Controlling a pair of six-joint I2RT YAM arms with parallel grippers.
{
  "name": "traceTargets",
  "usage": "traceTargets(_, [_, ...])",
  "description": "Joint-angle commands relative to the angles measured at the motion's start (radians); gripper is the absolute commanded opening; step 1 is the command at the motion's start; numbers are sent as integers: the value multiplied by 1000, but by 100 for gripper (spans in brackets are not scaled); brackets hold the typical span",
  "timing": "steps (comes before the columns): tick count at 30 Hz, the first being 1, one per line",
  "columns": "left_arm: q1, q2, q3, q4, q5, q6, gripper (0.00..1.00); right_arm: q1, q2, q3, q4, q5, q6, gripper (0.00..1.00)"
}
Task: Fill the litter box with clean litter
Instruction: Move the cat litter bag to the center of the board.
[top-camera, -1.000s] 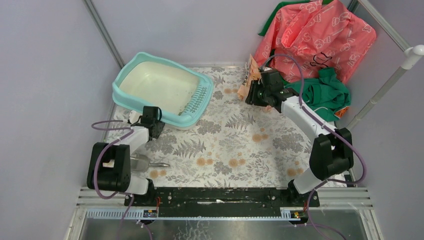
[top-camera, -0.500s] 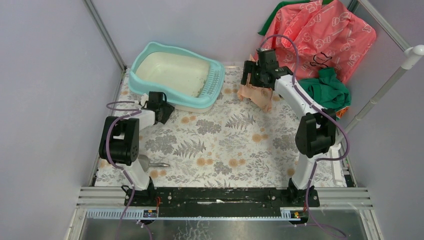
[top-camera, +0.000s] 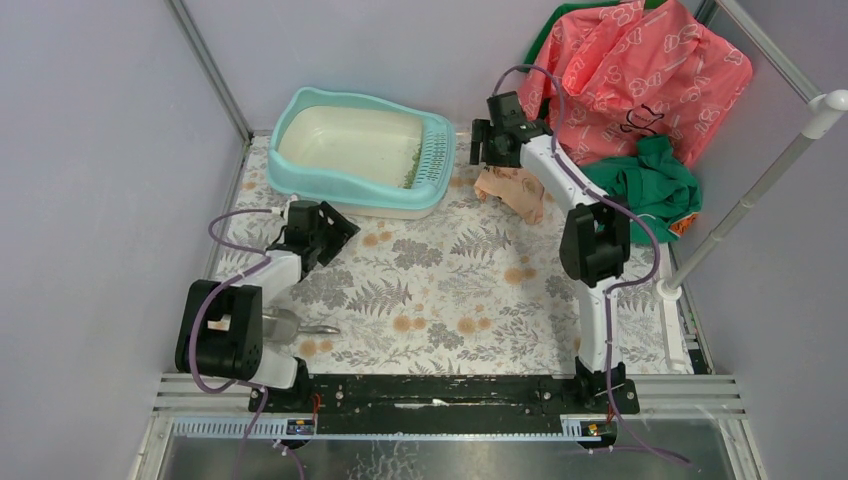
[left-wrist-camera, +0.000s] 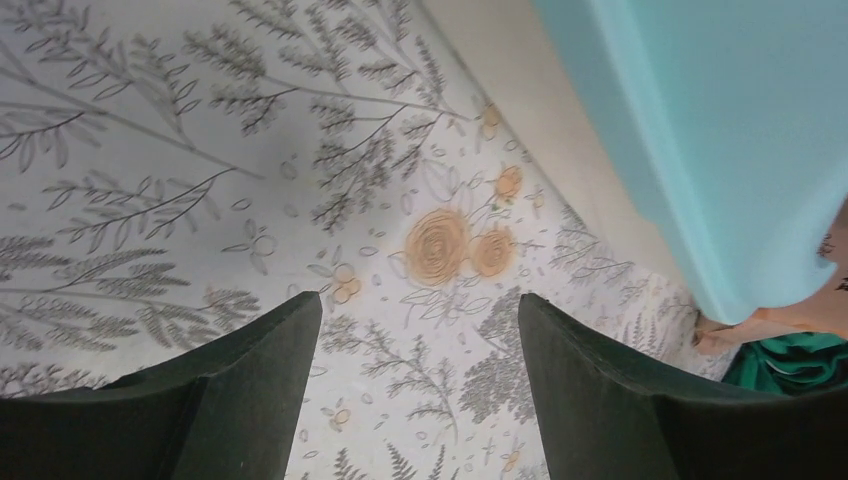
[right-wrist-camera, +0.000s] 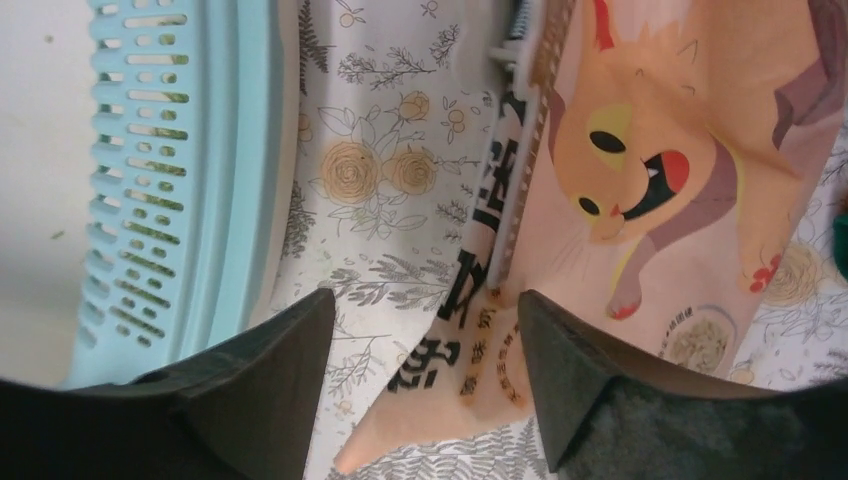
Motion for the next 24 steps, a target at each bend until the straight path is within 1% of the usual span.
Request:
traceTargets(1, [8,-43,-35,3,13,41,80,27,56,140,-78,91,-12,67])
traceTargets(3, [8,-72,-41,-11,11,44,80,30,56,144,-93,111,-12,51])
traceTargets(4, [9,-87,-44,-19,9,45,80,31,45,132,-96,130,-15,47])
traceTargets(6, [8,-119,-46,-40,7,50,80,32,15,98,-103,156,-27,34])
traceTargets(8, [7,-156,-49,-59,11,53,80,32,-29,46,-103,167,-42,20])
traceTargets(10, [7,-199,-54,-65,12,55,80,34,-96,-16,-93,151,-58,1])
traceTargets(11, [6,-221,-55,-90,12,57,80,35,-128,-47,-91,143,-68,0])
traceTargets(16, [5,-323,-48,-176,-13,90,80,53,-279,-165,-125,113,-115,0])
traceTargets(21, [5,-400,-49,-219,6,109,80,116,-447,-329,-156,59,-175,0])
traceTargets(24, [5,-433,-48,-222,35,119,81,174,-557,-444,-156,39,-170,0])
